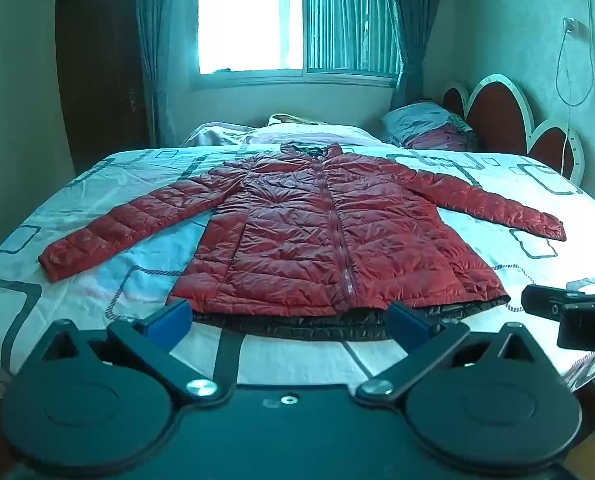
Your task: Fold large clothes
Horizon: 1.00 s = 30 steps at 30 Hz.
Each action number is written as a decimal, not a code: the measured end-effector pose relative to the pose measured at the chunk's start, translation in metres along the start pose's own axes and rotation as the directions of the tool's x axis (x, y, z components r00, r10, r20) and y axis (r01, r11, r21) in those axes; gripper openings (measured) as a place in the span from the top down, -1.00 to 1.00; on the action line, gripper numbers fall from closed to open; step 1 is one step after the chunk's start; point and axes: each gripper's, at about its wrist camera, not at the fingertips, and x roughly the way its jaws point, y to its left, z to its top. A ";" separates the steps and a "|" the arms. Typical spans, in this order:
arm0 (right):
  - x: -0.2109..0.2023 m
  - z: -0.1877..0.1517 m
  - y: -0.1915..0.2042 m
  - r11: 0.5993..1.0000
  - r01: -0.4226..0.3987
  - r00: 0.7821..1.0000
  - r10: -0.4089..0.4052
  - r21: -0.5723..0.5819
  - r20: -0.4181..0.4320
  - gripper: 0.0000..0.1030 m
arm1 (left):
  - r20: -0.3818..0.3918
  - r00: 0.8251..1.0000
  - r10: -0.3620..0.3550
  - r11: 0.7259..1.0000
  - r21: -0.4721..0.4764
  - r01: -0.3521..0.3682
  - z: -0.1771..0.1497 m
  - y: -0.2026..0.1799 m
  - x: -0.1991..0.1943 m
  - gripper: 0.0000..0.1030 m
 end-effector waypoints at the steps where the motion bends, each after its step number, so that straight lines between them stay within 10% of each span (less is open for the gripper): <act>1: 0.000 0.000 0.000 1.000 0.001 1.000 -0.001 0.001 -0.001 -1.00 | -0.003 1.000 0.001 1.000 0.003 -0.001 0.000 0.000 0.000 -1.00; 30: 0.000 0.003 -0.004 1.000 -0.003 1.000 0.003 -0.002 -0.008 -1.00 | 0.006 1.000 0.018 1.000 0.020 -0.019 0.004 -0.003 -0.004 -1.00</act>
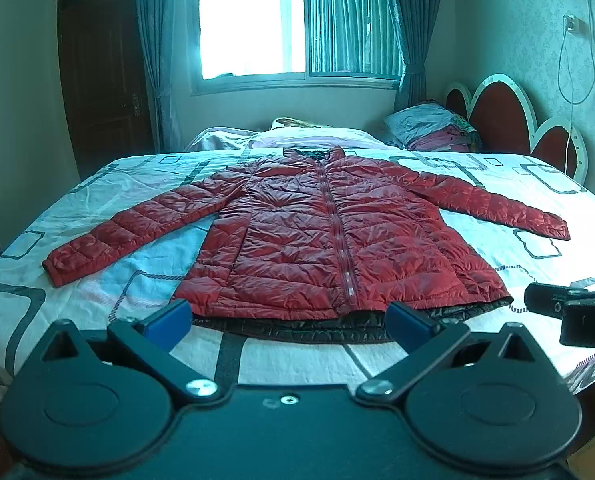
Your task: Fold large clothes
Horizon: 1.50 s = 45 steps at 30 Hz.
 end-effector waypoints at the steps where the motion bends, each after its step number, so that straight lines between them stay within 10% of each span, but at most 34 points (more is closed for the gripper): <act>1: 0.000 -0.002 0.002 1.000 0.001 1.000 -0.001 0.000 0.003 -1.00 | 0.001 1.000 -0.001 1.000 0.000 0.001 -0.001 0.000 0.000 -1.00; 45: -0.006 0.000 0.004 1.000 -0.007 1.000 0.007 0.003 0.018 -1.00 | 0.006 1.000 0.006 1.000 0.000 -0.006 0.003 0.004 -0.001 -1.00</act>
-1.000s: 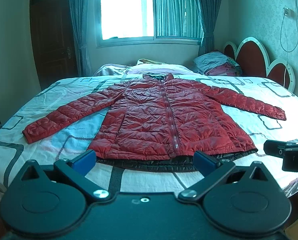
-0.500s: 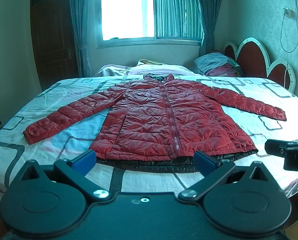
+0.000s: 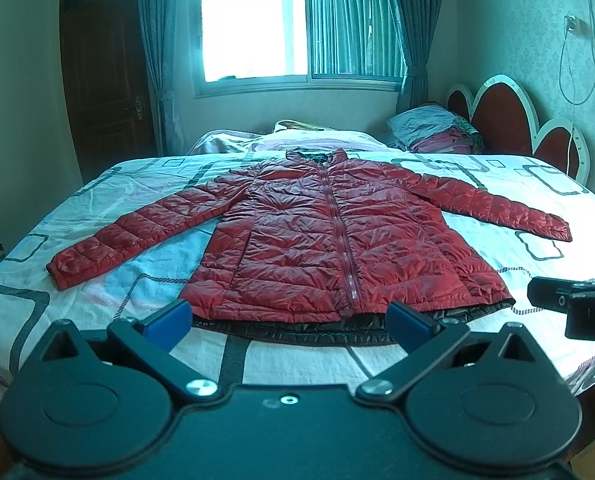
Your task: Fold large clothes
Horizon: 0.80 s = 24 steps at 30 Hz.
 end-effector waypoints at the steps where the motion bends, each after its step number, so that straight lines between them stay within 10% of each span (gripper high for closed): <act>1: 0.000 0.000 0.000 1.000 0.000 1.000 0.000 0.000 0.001 -1.00 | 0.001 1.000 -0.001 1.000 0.000 0.001 0.000 0.000 0.000 -1.00; 24: 0.002 0.000 0.001 1.000 -0.001 1.000 0.001 0.004 0.000 -1.00 | 0.001 1.000 0.012 1.000 0.005 -0.012 0.000 0.003 0.001 -1.00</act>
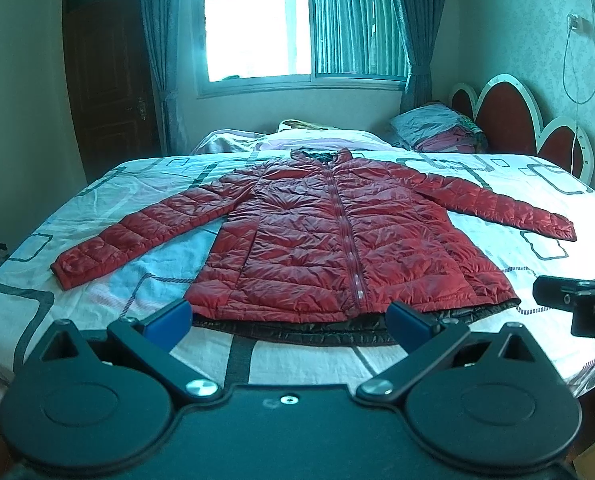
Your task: Fold large clothes
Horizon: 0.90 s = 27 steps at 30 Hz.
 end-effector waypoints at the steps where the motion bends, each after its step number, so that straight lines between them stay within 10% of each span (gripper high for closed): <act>1: 0.000 0.000 0.000 1.000 0.001 1.000 -0.001 0.000 0.001 -1.00 | 0.000 1.000 0.000 1.000 0.000 0.000 0.000 0.000 0.000 -1.00; 27: 0.086 0.056 -0.032 0.992 0.089 0.996 -0.089 0.085 -0.012 -1.00 | -0.035 0.998 -0.050 0.998 0.045 0.052 0.054 -0.016 0.101 -1.00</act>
